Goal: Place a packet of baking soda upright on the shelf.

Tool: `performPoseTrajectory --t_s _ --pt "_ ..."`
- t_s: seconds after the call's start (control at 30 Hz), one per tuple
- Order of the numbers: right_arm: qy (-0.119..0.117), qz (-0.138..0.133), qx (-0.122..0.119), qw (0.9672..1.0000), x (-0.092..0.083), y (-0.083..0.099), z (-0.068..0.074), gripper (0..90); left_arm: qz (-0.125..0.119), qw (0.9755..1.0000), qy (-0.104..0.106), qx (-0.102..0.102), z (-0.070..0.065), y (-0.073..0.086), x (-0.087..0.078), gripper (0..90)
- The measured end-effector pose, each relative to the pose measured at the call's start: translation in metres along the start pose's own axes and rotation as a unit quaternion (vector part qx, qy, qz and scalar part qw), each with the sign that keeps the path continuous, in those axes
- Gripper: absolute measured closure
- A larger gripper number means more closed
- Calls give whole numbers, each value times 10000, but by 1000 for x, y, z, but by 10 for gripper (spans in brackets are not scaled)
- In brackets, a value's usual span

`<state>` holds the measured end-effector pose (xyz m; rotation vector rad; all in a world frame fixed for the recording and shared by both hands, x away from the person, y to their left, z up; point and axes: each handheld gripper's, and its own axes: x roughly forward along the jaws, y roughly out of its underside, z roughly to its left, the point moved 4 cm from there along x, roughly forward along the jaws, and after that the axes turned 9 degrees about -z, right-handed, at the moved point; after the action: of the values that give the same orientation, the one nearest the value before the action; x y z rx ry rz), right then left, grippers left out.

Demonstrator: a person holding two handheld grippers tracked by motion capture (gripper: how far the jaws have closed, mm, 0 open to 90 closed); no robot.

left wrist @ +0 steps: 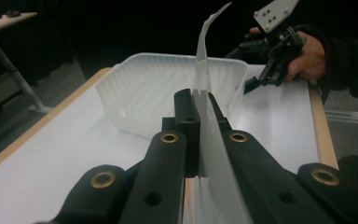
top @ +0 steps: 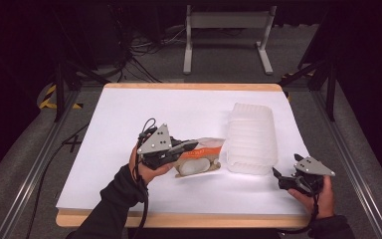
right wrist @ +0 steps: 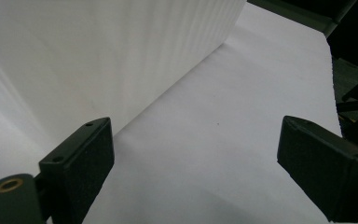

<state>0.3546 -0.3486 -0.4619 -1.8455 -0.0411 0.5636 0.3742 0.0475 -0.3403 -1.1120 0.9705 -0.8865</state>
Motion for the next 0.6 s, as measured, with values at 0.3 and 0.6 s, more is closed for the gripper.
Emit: performPoseTrajectory --t_s 0.3,0.6 --pt "4 -29 43 10000 -1 0 -1 115 -347 9994 -23 92 8 -28 16 899" --pt "23 -36 73 10000 -1 0 -1 116 -568 9983 92 122 13 -54 42 899"
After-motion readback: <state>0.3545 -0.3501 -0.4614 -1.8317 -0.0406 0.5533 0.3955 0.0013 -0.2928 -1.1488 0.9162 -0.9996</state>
